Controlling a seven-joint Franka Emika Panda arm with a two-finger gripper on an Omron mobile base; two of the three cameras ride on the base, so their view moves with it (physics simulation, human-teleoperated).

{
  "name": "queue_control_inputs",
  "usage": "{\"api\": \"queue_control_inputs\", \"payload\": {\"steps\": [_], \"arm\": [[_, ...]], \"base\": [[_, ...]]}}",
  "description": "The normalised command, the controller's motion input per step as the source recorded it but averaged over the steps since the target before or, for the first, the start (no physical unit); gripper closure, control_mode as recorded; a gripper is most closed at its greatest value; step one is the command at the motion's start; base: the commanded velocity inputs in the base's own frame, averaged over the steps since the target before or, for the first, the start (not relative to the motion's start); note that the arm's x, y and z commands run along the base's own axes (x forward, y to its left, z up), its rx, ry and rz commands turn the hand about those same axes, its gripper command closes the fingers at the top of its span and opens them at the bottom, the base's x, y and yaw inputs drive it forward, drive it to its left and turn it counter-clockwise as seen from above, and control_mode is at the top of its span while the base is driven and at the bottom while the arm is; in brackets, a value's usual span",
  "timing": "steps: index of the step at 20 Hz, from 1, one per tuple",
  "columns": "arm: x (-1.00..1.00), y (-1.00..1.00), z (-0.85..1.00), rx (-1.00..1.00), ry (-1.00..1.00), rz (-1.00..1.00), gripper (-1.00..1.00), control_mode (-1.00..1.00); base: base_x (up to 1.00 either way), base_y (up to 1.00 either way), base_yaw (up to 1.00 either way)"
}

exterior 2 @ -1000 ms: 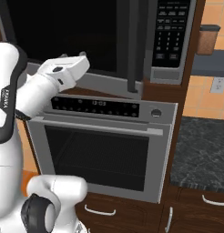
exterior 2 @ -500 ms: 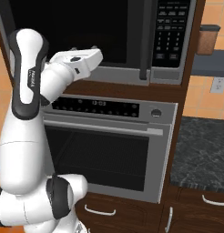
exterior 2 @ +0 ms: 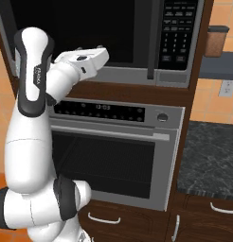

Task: Open the microwave, place the bowl with waffle inside the microwave, then close the microwave door and turn it on.

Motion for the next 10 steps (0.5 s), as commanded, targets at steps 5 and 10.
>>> {"api": "queue_control_inputs", "payload": {"steps": [5,10], "arm": [[0.21,0.0,0.01,0.0,0.02,0.01,-1.0,-1.0],[-0.94,-0.47,0.15,0.0,-0.02,-0.01,-1.0,-1.0]], "base": [[0.0,0.0,0.0],[0.0,0.0,0.0]]}}
